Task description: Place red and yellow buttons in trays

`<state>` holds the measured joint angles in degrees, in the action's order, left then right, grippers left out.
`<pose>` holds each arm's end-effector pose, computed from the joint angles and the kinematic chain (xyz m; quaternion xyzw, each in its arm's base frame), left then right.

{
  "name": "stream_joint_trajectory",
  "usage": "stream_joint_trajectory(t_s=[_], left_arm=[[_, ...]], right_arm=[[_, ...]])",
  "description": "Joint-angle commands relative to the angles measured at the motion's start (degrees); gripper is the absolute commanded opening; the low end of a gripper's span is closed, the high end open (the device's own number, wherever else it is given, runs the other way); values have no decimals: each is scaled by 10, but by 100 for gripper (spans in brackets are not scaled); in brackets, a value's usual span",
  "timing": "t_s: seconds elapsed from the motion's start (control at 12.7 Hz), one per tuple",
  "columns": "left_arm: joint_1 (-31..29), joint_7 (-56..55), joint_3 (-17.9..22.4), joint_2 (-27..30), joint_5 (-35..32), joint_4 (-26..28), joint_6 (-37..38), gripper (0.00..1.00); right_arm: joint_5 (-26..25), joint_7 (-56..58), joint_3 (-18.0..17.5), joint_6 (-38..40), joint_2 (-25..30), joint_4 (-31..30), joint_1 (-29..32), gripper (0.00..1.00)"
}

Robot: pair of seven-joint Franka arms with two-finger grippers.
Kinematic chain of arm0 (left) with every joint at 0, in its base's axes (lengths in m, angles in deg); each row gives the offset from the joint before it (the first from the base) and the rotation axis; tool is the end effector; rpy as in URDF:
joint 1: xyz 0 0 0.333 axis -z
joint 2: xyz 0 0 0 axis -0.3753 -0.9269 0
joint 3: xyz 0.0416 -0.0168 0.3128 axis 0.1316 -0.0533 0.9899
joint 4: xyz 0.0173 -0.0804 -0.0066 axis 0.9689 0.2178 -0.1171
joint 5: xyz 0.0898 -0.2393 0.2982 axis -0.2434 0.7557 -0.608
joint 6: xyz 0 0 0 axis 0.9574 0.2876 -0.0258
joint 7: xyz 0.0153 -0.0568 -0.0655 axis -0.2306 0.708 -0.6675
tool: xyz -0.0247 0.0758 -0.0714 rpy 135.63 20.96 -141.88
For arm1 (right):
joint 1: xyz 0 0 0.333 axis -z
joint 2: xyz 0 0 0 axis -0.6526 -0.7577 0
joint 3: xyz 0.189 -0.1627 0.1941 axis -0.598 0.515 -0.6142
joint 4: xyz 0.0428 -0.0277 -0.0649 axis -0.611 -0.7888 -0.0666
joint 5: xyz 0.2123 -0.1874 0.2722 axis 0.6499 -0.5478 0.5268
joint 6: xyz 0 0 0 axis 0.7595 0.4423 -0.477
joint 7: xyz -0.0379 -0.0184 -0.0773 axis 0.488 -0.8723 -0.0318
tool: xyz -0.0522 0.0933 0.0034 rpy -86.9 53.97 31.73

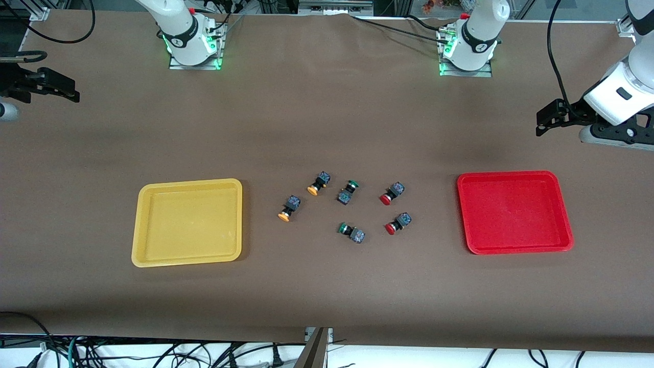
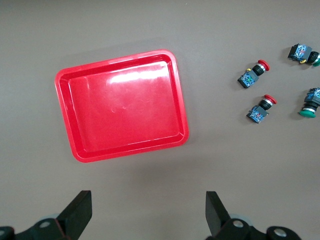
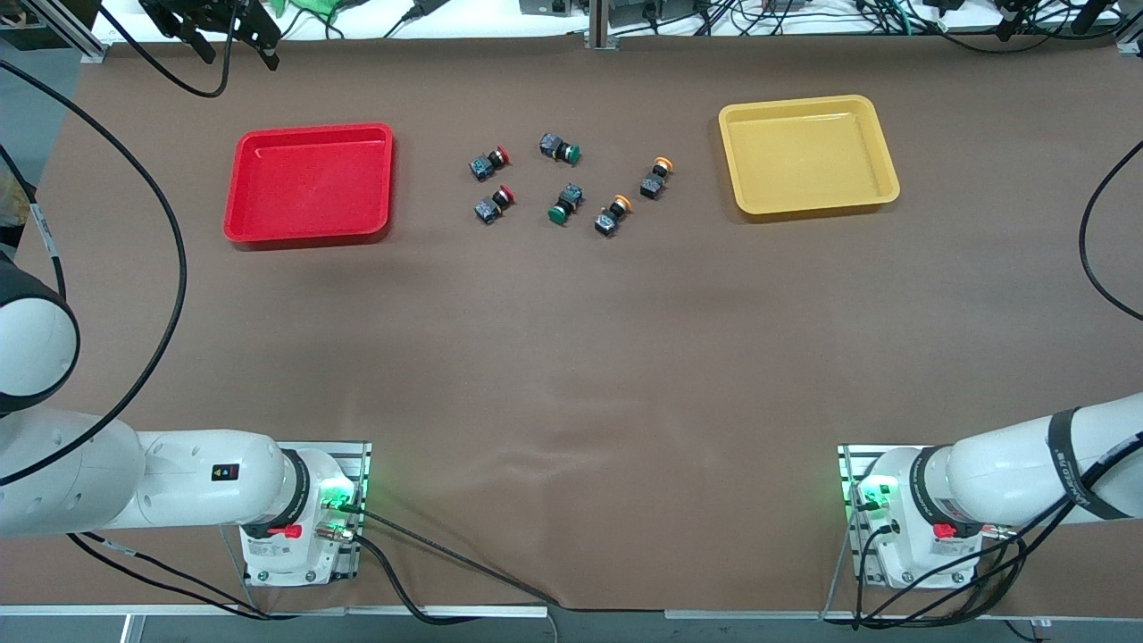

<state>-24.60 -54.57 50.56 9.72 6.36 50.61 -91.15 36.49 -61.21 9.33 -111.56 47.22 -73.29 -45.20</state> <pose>0.5504 -0.0236 0.5798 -0.9980 0.0628 0.0096 0.0033 0.5476 -0.0028 0.6388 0.9943 0.0244 -0.1018 0.0187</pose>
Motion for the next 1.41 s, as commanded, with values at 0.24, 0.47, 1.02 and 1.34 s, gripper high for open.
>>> stream_joint_trajectory(t_s=[0.24,0.47,1.02,1.34], left_arm=[[-1,-2,-3,-14,9,-23,15,100],[14,-2,-13,-35,15,-23,47,100],[123,84,-22,-375,13,-244,-24,100],[151,236,-22,-475,6,-233,-225,100]], right_arm=[[8,7,-2,2,-4,11,6,100],[8,7,-2,2,-5,11,7,100],[14,8,-8,-40,-109,5,-2,100],[36,-158,-26,-183,-202,5,-69,100]])
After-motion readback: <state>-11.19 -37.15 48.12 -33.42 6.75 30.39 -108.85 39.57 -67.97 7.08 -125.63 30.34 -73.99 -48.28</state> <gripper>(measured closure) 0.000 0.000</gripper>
